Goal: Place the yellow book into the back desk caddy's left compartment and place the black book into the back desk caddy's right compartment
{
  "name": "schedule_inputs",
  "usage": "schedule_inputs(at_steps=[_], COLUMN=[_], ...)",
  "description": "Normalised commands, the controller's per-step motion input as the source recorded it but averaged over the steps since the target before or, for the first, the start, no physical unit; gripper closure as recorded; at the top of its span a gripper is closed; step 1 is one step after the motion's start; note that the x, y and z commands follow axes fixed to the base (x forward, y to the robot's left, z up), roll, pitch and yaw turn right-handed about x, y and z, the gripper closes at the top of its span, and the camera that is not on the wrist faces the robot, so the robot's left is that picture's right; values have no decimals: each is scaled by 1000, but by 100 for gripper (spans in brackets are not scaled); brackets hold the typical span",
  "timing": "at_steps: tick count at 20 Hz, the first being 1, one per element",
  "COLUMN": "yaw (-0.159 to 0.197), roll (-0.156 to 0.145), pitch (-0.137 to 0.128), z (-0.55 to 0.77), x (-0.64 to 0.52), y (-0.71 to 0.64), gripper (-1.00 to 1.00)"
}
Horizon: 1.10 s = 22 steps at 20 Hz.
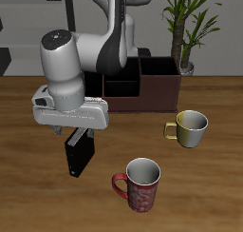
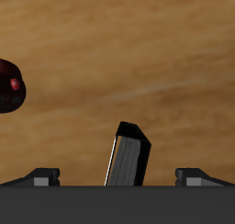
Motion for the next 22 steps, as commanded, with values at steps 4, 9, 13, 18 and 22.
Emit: schedule_inputs(at_steps=[4, 9, 13, 18, 22], yaw=[-29, -4, -5, -8, -12], roll=[17, 1, -6, -15, -8], pitch=[3, 14, -1, 20, 10], z=[-132, -152, -78, -178, -142], x=[-56, -29, -17, 0, -5], y=[56, 31, -14, -117, -47], gripper=[-100, -100, -100, -100, 100])
